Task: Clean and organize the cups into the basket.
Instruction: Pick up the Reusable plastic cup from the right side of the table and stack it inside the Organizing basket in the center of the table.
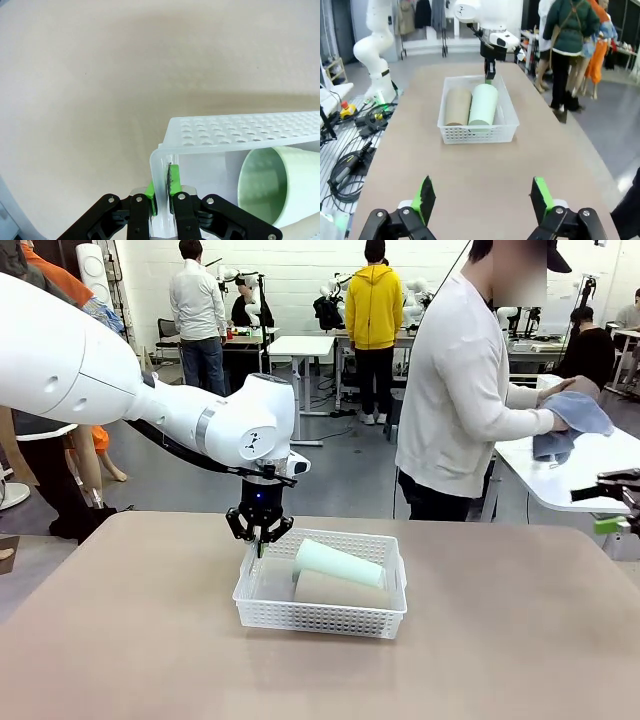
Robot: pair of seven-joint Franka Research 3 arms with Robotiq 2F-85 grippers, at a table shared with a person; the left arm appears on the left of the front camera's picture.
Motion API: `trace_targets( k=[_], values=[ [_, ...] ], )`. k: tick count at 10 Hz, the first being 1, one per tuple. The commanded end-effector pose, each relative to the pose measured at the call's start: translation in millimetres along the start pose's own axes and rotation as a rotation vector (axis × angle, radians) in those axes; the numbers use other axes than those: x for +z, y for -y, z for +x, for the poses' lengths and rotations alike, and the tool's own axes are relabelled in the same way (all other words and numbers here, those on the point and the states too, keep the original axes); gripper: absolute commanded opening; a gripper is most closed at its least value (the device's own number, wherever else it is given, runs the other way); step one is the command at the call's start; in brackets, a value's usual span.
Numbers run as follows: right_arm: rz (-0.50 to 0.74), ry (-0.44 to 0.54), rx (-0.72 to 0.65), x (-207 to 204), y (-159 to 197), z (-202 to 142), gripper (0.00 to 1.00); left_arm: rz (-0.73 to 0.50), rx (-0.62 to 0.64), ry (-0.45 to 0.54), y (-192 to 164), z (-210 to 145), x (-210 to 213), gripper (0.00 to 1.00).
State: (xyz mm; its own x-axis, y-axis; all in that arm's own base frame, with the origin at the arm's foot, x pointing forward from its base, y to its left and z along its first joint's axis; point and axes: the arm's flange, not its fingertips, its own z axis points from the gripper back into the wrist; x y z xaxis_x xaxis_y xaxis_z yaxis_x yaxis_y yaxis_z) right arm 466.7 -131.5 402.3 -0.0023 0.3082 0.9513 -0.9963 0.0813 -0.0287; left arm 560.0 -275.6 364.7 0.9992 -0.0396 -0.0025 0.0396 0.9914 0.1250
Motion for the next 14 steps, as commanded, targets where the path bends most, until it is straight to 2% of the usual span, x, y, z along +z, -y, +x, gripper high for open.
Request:
trace_targets(
  k=[1, 4, 6, 7, 14],
  values=[
    [0.077, 0.073, 0.030, -3.6, 19.1, -28.0, 1.00, 0.010, -0.003, 0.007, -0.9, 0.2, 0.8, 0.00],
    [0.078, 0.079, -0.004, -0.5, 5.2, -61.2, 1.00, 0.010, -0.003, 0.007, -0.9, 0.2, 0.8, 0.00],
    [0.072, 0.048, -0.011, -8.1, -0.5, -58.8, 1.00, 0.010, -0.003, 0.007, -0.9, 0.2, 0.8, 0.00],
    [0.069, 0.079, -0.020, -3.4, 6.7, -66.6, 1.00, 0.010, -0.003, 0.007, -0.9, 0.2, 0.8, 0.00],
    [0.069, 0.079, -0.020, -3.4, 6.7, -66.6, 1.00, 0.010, -0.003, 0.007, -0.9, 0.2, 0.8, 0.00]
  ],
)
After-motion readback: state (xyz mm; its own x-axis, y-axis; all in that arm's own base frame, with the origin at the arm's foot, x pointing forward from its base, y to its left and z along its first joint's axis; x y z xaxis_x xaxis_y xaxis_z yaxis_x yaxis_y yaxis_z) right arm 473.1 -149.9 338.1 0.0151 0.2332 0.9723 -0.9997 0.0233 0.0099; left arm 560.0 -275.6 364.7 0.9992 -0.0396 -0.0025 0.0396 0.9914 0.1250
